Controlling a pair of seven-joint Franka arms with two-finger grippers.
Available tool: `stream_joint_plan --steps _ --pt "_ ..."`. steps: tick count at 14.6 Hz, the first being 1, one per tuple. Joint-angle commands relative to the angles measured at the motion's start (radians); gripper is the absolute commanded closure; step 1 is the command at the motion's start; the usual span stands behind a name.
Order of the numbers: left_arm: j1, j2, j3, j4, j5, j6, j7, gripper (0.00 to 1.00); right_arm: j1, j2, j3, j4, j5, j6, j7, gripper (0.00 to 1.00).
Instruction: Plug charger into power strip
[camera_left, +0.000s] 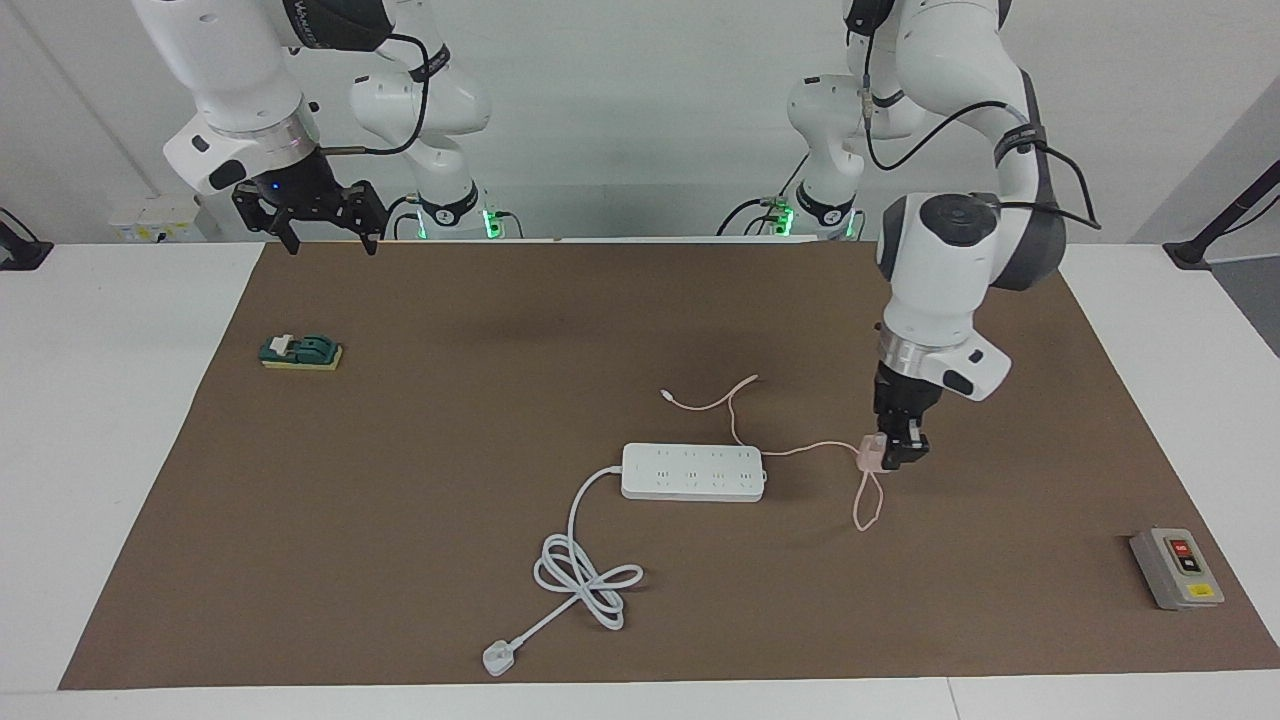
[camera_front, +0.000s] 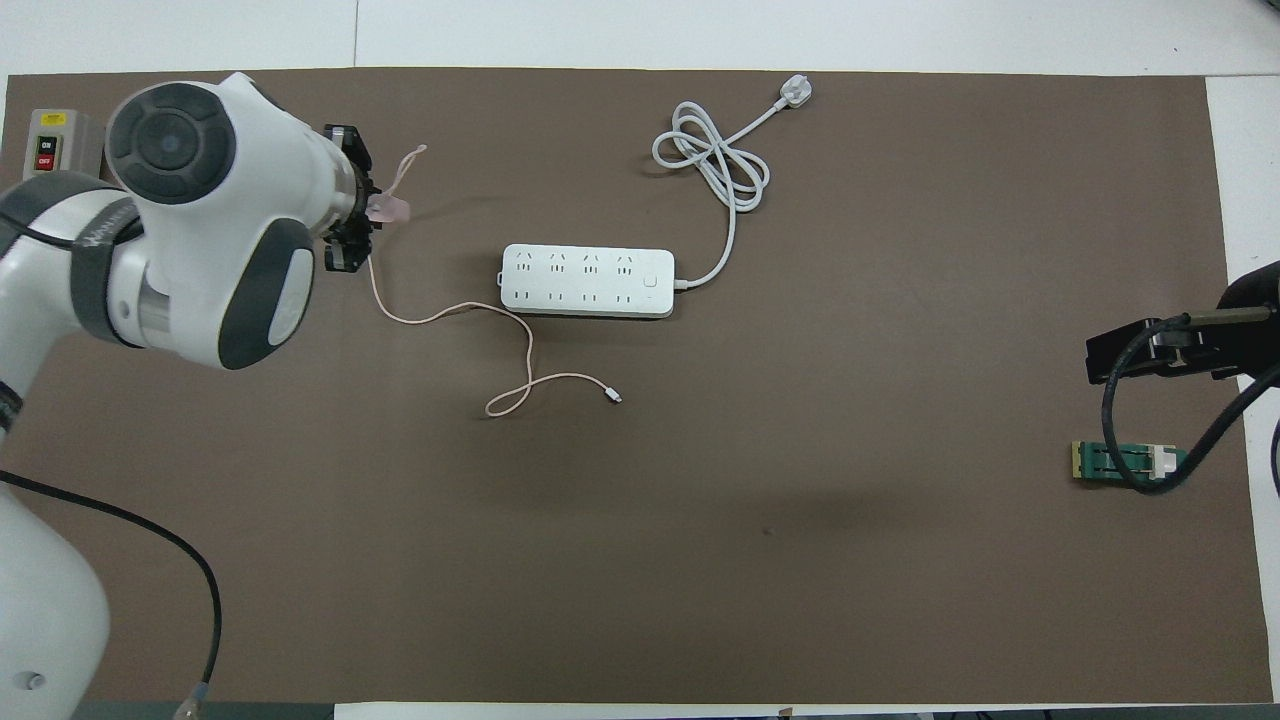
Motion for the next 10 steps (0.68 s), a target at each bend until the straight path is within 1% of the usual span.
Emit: stream_joint_plan --steps 1,2,4,6,8,10 --pt "-0.082 0.099 0.024 0.082 -0.043 -0.053 -0.047 1.0 -0.011 -0.012 0.007 -0.006 0.0 -0.003 -0.029 0.0" --pt "-0.096 0.116 0.022 0.099 -0.043 -0.066 -0.061 1.0 -0.014 -0.014 0.007 -0.006 0.0 -0.003 -0.029 0.0" --pt "-0.115 0.118 0.018 0.093 -0.045 -0.09 -0.075 1.0 -0.014 -0.014 0.005 -0.006 0.0 -0.003 -0.029 0.0" --pt "-0.134 0.119 0.018 0.085 -0.072 -0.109 -0.095 1.0 -0.012 -0.014 0.007 -0.006 0.0 -0.003 -0.029 0.0" --pt "-0.165 0.115 0.018 0.053 -0.091 -0.126 -0.098 1.0 -0.011 -0.012 0.007 -0.006 0.0 -0.003 -0.029 0.0" --pt "-0.169 0.11 0.018 0.042 -0.091 -0.155 -0.11 1.0 -0.011 -0.014 0.007 -0.006 0.0 -0.002 -0.029 0.0"
